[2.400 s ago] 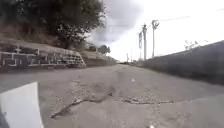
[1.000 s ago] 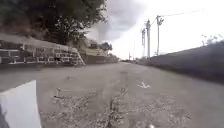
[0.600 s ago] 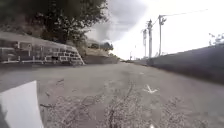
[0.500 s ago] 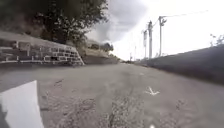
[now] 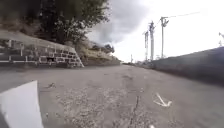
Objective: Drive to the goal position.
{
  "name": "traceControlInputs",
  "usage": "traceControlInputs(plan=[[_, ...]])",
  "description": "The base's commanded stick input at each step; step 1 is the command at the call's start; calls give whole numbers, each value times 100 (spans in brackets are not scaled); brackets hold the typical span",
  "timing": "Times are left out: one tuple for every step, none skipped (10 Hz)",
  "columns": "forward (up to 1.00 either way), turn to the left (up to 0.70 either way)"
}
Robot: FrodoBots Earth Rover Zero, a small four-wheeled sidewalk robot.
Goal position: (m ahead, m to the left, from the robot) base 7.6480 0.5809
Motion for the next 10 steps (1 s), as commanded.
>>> traceControlInputs(plan=[[85, 0], [85, 0], [85, 0], [85, 0], [85, 0], [85, 0], [85, 0], [85, 0], [85, 0], [85, 0]])
